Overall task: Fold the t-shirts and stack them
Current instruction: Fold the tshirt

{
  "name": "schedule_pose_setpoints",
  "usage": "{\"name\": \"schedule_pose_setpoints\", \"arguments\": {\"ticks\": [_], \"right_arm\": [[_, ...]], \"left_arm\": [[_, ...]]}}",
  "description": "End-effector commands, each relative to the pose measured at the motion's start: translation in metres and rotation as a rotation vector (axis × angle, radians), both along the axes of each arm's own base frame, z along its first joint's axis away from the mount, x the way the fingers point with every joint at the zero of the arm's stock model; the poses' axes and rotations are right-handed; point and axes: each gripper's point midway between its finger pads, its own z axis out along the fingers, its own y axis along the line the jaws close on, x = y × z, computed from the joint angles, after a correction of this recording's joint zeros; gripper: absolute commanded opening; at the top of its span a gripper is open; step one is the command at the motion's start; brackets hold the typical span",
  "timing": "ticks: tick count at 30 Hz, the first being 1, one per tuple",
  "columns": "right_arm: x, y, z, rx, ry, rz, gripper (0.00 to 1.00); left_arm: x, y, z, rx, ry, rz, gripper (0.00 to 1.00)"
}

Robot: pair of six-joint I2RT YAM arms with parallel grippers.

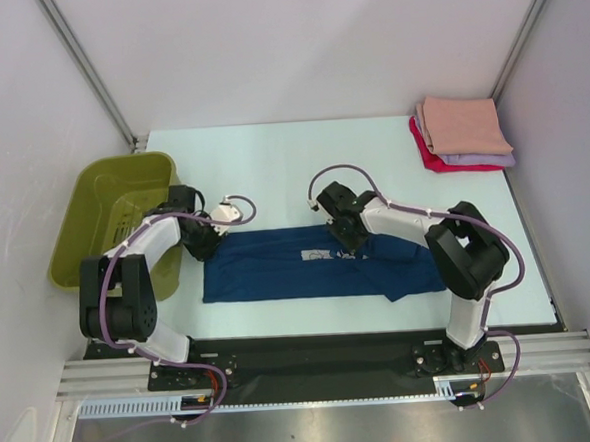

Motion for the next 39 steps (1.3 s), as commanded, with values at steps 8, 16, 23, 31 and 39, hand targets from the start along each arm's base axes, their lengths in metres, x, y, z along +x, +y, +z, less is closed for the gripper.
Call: {"name": "schedule_pose_setpoints", "arguments": {"ticks": [8, 16, 23, 31, 39], "right_arm": [[0.004, -0.005, 0.041, 0.008, -0.079, 0.021, 0.00], [-0.004, -0.013, 0.039, 0.006, -0.067, 0.025, 0.00], [-0.013, -0.025, 0.048, 0.030, -0.048, 0.003, 0.00], [-0.030, -0.019, 0.033, 0.045, 0.026, 0.036, 0.00], [-0.031, -0.015, 0.011, 0.021, 0.057, 0.035, 0.24]], "left_arm": [[-0.013, -0.006, 0.001, -0.007, 0.013, -0.132, 0.56], [0.010, -0.006, 0.007, -0.004, -0.024, -0.077, 0.00], [0.012, -0.008, 0.027, -0.018, -0.088, -0.110, 0.00], [0.011, 0.007, 0.025, 0.026, -0.066, -0.103, 0.00], [-0.018, 0.004, -0.001, 0.018, 0.061, -0.143, 0.21]]}}
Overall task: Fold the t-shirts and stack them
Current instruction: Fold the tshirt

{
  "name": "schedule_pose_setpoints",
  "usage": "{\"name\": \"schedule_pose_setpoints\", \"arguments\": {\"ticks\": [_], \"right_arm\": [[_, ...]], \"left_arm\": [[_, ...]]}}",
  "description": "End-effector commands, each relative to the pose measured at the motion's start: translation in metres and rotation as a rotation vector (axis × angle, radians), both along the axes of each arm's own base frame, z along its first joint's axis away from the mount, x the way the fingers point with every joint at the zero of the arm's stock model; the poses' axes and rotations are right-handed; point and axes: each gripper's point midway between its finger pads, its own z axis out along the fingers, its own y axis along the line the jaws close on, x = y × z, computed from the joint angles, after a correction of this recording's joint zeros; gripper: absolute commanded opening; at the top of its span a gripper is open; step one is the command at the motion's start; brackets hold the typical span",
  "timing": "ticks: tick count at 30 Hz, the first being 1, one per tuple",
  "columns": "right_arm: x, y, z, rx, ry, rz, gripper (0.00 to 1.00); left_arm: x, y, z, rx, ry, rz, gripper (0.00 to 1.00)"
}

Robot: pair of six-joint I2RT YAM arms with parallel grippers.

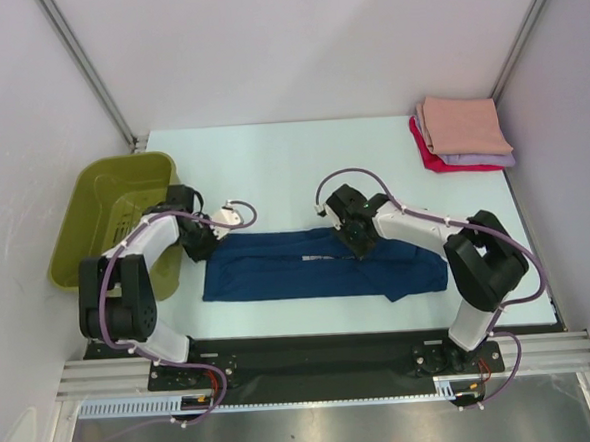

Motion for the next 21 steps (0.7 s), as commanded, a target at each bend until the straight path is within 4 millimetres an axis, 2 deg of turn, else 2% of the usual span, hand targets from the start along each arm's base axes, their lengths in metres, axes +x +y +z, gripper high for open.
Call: {"name": "schedule_pose_setpoints", "arguments": {"ticks": [1, 3, 5, 6, 8, 10, 11, 14, 15, 16, 17, 18, 19, 20, 21], "right_arm": [[-0.001, -0.001, -0.006, -0.016, 0.008, 0.000, 0.31], [0.002, 0.000, -0.001, -0.005, -0.003, -0.006, 0.43], [0.008, 0.003, 0.010, 0.018, -0.027, -0.016, 0.48], [0.009, 0.003, 0.014, 0.026, -0.033, -0.021, 0.49], [0.014, 0.007, 0.028, 0.057, -0.059, -0.035, 0.51], [0.017, 0.012, 0.051, 0.115, -0.099, -0.047, 0.54], [0.020, 0.018, 0.071, 0.170, -0.133, -0.059, 0.57], [0.023, 0.015, 0.100, 0.294, -0.170, -0.128, 0.64], [0.026, 0.011, 0.120, 0.358, -0.222, -0.148, 0.68], [0.028, 0.003, 0.125, 0.394, -0.231, -0.219, 0.69], [0.037, -0.019, 0.130, 0.447, -0.230, -0.314, 0.69], [0.034, -0.032, 0.121, 0.487, -0.191, -0.431, 0.67], [0.033, -0.048, 0.129, 0.530, -0.204, -0.501, 0.66], [0.037, -0.075, 0.127, 0.541, -0.216, -0.612, 0.63], [0.028, -0.090, 0.113, 0.537, -0.182, -0.724, 0.62]], "left_arm": [[-0.009, -0.001, -0.004, -0.003, 0.038, -0.036, 0.39], [-0.012, -0.002, 0.000, -0.010, 0.049, -0.050, 0.52], [-0.011, -0.008, 0.009, -0.037, 0.051, -0.062, 0.59], [-0.009, -0.010, 0.014, -0.051, 0.049, -0.065, 0.68], [0.000, -0.017, 0.029, -0.089, 0.030, -0.068, 0.70], [0.001, -0.030, 0.040, -0.170, 0.044, -0.066, 0.71], [0.006, -0.039, 0.051, -0.226, 0.037, -0.059, 0.72], [0.024, -0.044, 0.058, -0.270, 0.018, 0.001, 0.72], [0.037, -0.044, 0.059, -0.280, -0.003, 0.067, 0.71], [0.044, -0.037, 0.055, -0.248, -0.016, 0.115, 0.70], [0.051, -0.033, 0.048, -0.225, -0.015, 0.160, 0.69], [0.061, -0.031, 0.045, -0.204, -0.044, 0.209, 0.68], [0.064, -0.022, 0.039, -0.148, -0.054, 0.239, 0.67], [0.065, -0.023, 0.031, -0.121, -0.053, 0.240, 0.66], [0.066, -0.022, 0.026, -0.100, -0.055, 0.243, 0.66]]}}
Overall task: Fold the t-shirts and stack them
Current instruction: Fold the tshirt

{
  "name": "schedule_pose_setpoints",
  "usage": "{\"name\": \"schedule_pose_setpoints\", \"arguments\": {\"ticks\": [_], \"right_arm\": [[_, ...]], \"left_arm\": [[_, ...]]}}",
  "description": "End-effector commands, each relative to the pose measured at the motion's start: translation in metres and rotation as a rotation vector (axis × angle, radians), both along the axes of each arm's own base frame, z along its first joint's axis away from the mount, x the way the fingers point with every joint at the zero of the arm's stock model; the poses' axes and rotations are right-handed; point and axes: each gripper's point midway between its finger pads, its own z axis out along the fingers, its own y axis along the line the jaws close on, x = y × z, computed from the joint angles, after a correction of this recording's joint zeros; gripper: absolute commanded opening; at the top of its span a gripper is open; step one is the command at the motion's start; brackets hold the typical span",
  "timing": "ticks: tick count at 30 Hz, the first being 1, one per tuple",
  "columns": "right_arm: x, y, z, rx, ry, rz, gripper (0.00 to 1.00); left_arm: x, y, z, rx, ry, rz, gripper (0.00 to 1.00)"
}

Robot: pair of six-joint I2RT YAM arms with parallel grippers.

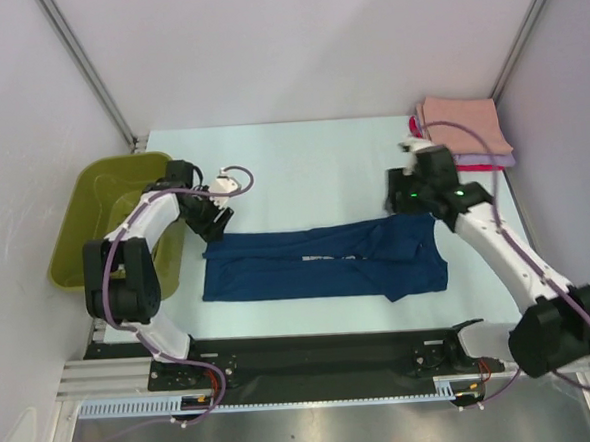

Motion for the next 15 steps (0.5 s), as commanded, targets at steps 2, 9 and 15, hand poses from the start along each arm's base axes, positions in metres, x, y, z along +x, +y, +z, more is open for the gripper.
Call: {"name": "schedule_pose_setpoints", "arguments": {"ticks": [2, 9, 15], "right_arm": [[-0.024, -0.071, -0.026, 0.155, 0.146, -0.405, 0.58], [-0.050, -0.072, -0.075, 0.292, 0.293, -0.480, 0.56], [-0.050, -0.063, -0.116, 0.344, 0.402, -0.521, 0.39]], "left_arm": [[0.018, 0.008, -0.020, 0.124, -0.041, 0.104, 0.66], [0.033, 0.024, -0.053, 0.222, -0.030, 0.156, 0.67], [0.020, 0.010, -0.065, 0.154, 0.025, 0.104, 0.38]]}}
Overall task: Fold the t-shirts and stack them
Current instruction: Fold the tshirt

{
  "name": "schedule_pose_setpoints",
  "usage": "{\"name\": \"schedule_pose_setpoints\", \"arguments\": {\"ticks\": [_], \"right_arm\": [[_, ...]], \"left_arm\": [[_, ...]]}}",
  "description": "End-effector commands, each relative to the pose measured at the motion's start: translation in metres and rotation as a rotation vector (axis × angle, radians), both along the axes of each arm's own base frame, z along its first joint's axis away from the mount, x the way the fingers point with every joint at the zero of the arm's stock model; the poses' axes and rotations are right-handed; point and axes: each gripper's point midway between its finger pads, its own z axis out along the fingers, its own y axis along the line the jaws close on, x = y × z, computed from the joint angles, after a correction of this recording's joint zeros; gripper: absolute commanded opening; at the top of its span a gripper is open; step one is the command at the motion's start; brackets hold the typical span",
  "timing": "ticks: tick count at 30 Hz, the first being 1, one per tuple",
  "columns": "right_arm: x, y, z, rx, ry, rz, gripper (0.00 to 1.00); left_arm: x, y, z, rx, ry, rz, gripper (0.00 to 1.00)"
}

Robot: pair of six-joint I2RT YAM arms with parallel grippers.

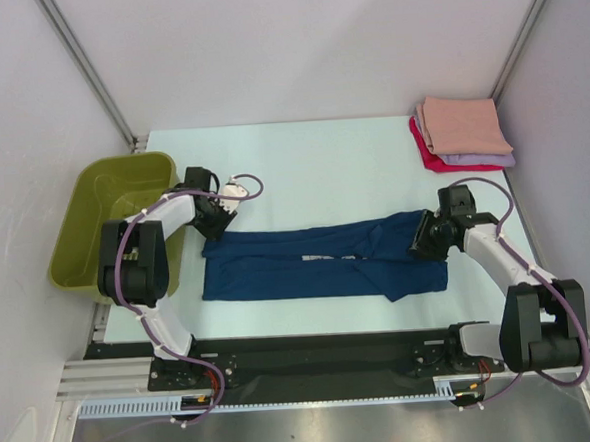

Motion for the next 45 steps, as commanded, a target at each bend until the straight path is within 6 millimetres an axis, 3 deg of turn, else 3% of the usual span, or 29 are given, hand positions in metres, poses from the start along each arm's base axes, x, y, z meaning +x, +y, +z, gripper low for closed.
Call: {"name": "schedule_pose_setpoints", "arguments": {"ticks": [1, 2, 3, 5, 10, 16, 17, 19, 20, 22, 25, 27, 29, 30, 31, 34, 38, 43, 44, 45], "right_arm": [[0.014, 0.016, -0.006, 0.113, -0.026, -0.025, 0.28], [0.014, 0.017, -0.009, 0.117, -0.018, -0.028, 0.23], [0.013, 0.015, -0.013, 0.107, -0.006, -0.037, 0.17], [0.010, 0.009, -0.017, 0.087, 0.021, -0.051, 0.00], [-0.001, -0.018, -0.027, 0.042, 0.077, -0.128, 0.00], [-0.006, -0.021, -0.028, 0.028, 0.097, -0.121, 0.00], [-0.002, -0.019, -0.026, 0.042, 0.081, -0.102, 0.03], [0.004, -0.014, -0.016, 0.061, 0.063, -0.076, 0.18], [0.005, -0.015, -0.013, 0.052, 0.064, -0.075, 0.35], [0.012, -0.028, 0.000, -0.012, 0.057, -0.103, 0.50], [0.023, -0.043, 0.030, -0.128, -0.016, -0.134, 0.54], [0.041, -0.055, 0.065, -0.280, -0.124, -0.162, 0.52], [0.048, -0.038, 0.082, -0.347, -0.175, -0.120, 0.44], [0.049, -0.032, 0.081, -0.354, -0.175, -0.101, 0.36], [0.054, -0.016, 0.076, -0.321, -0.176, -0.060, 0.21], [0.057, 0.026, 0.045, -0.179, -0.106, 0.030, 0.00], [0.066, 0.060, 0.020, -0.138, -0.049, 0.087, 0.00], [0.092, 0.079, 0.001, -0.124, -0.023, 0.110, 0.00], [0.094, 0.081, -0.012, -0.133, 0.007, 0.116, 0.00], [0.094, 0.094, -0.012, -0.104, 0.011, 0.148, 0.00]], "left_arm": [[-0.008, -0.005, -0.012, -0.029, 0.025, -0.020, 0.28], [-0.010, -0.006, -0.013, -0.037, 0.031, -0.030, 0.22], [-0.012, -0.006, -0.014, -0.036, 0.036, -0.030, 0.01], [-0.016, 0.001, -0.018, -0.010, 0.047, -0.010, 0.00], [-0.013, 0.032, -0.018, 0.082, 0.029, 0.062, 0.00], [-0.012, 0.028, -0.014, 0.057, 0.020, 0.056, 0.00], [-0.013, 0.025, -0.013, 0.039, 0.021, 0.049, 0.00], [-0.013, 0.018, -0.009, 0.009, 0.020, 0.037, 0.00], [-0.014, 0.014, -0.008, -0.011, 0.020, 0.028, 0.01], [-0.013, 0.010, -0.003, -0.030, 0.016, 0.019, 0.06], [-0.014, 0.004, -0.001, -0.048, 0.015, 0.003, 0.13], [-0.014, 0.003, 0.000, -0.047, 0.011, -0.001, 0.15], [-0.014, 0.002, 0.000, -0.046, 0.013, -0.001, 0.15], [-0.013, 0.002, 0.001, -0.044, 0.010, -0.004, 0.16], [-0.013, 0.002, 0.002, -0.042, 0.006, -0.002, 0.16], [-0.012, 0.002, 0.004, -0.040, 0.001, -0.005, 0.16], [-0.013, 0.005, 0.005, -0.026, -0.004, -0.004, 0.16], [-0.015, 0.006, 0.004, -0.020, -0.004, -0.006, 0.16], [-0.014, 0.007, 0.005, -0.018, -0.006, -0.006, 0.16], [-0.014, 0.007, 0.005, -0.016, -0.007, -0.006, 0.16]]}}
